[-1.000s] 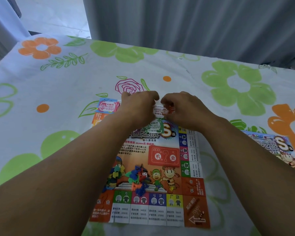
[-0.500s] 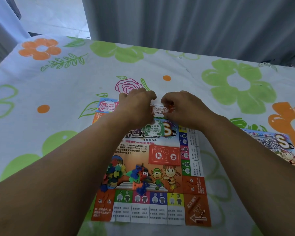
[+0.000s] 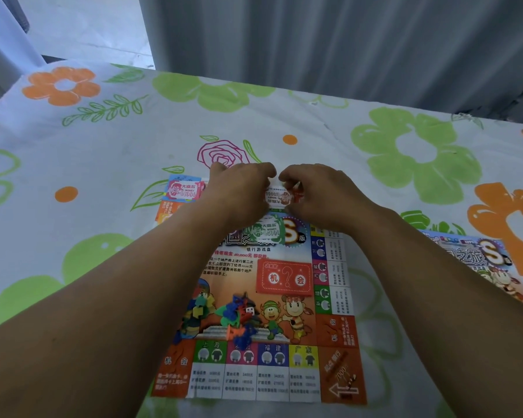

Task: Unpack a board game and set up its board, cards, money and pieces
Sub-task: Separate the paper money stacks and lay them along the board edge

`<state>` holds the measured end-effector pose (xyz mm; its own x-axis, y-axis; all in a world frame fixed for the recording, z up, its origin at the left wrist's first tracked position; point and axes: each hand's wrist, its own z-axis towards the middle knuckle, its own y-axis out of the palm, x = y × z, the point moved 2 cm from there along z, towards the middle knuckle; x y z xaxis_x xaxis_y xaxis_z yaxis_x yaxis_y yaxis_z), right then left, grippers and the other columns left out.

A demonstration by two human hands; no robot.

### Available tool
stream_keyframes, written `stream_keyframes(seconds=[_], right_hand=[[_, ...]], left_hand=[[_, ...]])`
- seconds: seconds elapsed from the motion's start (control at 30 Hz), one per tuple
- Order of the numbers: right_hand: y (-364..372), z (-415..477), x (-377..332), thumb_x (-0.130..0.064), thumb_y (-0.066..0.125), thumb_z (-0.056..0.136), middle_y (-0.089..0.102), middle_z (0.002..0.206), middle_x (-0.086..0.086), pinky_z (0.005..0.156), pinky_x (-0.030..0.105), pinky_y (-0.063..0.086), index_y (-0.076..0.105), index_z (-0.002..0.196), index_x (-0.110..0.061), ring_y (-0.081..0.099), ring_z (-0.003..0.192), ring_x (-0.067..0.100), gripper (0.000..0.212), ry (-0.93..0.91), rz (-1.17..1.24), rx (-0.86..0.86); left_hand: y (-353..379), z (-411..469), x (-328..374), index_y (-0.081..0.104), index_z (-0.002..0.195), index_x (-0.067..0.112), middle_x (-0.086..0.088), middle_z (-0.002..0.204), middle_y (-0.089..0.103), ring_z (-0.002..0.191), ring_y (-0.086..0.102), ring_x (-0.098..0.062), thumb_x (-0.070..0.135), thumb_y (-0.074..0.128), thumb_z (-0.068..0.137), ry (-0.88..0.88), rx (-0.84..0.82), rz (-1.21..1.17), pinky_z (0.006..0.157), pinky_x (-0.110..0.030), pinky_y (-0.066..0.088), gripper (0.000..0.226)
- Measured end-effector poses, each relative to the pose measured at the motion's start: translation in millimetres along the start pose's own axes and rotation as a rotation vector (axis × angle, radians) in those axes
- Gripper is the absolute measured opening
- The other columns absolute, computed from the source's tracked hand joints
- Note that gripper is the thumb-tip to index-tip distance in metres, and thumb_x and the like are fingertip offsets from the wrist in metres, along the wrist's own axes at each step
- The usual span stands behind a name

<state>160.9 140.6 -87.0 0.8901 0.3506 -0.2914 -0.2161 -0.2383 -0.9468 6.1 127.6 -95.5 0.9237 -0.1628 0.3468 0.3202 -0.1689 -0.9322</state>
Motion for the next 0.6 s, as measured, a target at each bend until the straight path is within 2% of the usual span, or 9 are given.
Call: stream_keyframes(seconds=[0.23,0.6], right_hand=[[0.2,-0.3,1.6,-0.028,0.07,0.085,0.066,0.115,-0.008,0.089,0.041,0.049,0.059,0.121,-0.028,0.062,0.101,0.019,0.038,-0.009,-0.001,-0.005],[3.4,2.8,0.8,-0.022,0.069,0.087,0.066,0.113,-0.006,0.085,0.037,0.05,0.061,0.122,-0.025,0.062,0.099,0.018,0.036,-0.029,0.025,0.003]], left_hand=[[0.9,-0.5,4.3,0.051,0.129,0.028,0.006,0.121,0.067,0.115,0.059,-0.021,0.019,0.062,0.089,0.006,0.018,0.032,0.103,-0.046,0.025,0.043],[1.9,1.8,1.8,0.051,0.131,0.026,0.004,0.122,0.066,0.114,0.059,-0.022,0.017,0.065,0.088,-0.029,0.016,0.005,0.104,-0.046,0.029,0.047]])
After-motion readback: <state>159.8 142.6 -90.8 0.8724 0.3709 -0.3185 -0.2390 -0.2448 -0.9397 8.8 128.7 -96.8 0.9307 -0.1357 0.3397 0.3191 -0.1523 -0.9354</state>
